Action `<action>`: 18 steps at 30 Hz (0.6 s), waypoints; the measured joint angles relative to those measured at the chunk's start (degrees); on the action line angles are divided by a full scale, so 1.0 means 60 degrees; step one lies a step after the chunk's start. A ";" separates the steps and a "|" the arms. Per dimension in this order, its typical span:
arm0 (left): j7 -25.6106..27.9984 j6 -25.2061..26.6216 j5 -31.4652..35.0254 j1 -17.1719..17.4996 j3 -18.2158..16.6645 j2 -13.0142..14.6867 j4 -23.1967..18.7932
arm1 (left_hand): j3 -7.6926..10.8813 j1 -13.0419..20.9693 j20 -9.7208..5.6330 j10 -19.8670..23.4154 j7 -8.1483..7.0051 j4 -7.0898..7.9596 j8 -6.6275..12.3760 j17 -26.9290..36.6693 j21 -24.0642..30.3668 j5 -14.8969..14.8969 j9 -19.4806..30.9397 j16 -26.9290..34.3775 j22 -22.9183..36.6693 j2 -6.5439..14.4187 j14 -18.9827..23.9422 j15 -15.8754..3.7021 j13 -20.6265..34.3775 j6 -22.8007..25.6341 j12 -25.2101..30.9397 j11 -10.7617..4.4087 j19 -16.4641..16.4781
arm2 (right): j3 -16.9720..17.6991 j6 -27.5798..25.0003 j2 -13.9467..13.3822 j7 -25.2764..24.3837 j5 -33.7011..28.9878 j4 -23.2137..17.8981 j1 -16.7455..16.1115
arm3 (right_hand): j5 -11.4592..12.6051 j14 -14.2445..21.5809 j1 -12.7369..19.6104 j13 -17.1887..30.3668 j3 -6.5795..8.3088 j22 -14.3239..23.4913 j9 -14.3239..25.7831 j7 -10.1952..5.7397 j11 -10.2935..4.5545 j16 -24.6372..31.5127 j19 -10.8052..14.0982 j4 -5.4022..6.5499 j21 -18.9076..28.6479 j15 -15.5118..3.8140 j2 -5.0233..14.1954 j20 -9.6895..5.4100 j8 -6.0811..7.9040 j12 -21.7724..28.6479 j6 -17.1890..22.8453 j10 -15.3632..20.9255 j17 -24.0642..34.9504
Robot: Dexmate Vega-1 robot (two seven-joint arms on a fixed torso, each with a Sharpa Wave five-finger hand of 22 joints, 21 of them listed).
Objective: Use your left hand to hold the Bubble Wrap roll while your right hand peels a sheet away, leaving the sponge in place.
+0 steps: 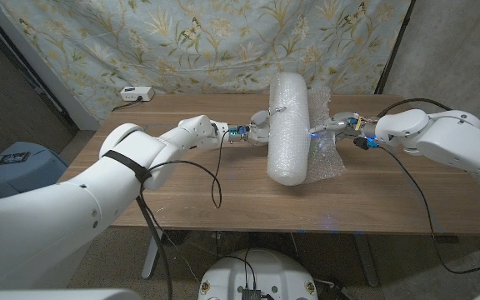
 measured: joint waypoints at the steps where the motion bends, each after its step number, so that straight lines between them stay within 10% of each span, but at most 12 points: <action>1: 0.0000 0.0000 0.0000 0.0000 -0.0015 -0.0011 0.0015 | 0.0000 0.0000 0.0000 0.0000 -0.0019 0.0000 0.0000 -0.0029 0.0000 0.0000 0.0000 0.0000 0.0000 0.0000 0.0000 0.0000 0.0000 0.0019 0.0000 0.0000 0.0000 | 0.0000 0.0004 0.0000 -0.0001 0.0002 0.0000 0.0000 | 0.0000 0.0050 -0.0001 -0.0003 0.0000 0.0000 0.0000 0.0021 -0.0050 0.0019 0.0021 0.0000 0.0035 -0.0025 0.0000 -0.0020 0.0000 0.0037 0.0020 0.0050 0.0025; 18: -0.0332 -0.0261 0.0232 0.0034 -0.0335 -0.0212 0.0178 | 0.0000 -0.0301 0.0141 -0.0615 -0.0370 -0.0002 -0.0095 -0.0293 -0.0113 -0.0069 -0.0039 -0.0599 -0.0017 -0.0028 -0.0515 0.0548 -0.0360 -0.0734 -0.0610 0.0068 -0.0243 | 0.0448 0.0181 -0.0279 -0.0366 0.0190 -0.0159 -0.0508 | -0.0037 0.0615 0.0400 -0.0090 0.0198 0.0008 0.0212 0.0107 -0.0362 0.0126 0.0411 0.0013 0.0331 -0.0283 -0.0026 -0.0274 0.0147 0.0201 0.0583 0.0532 0.0355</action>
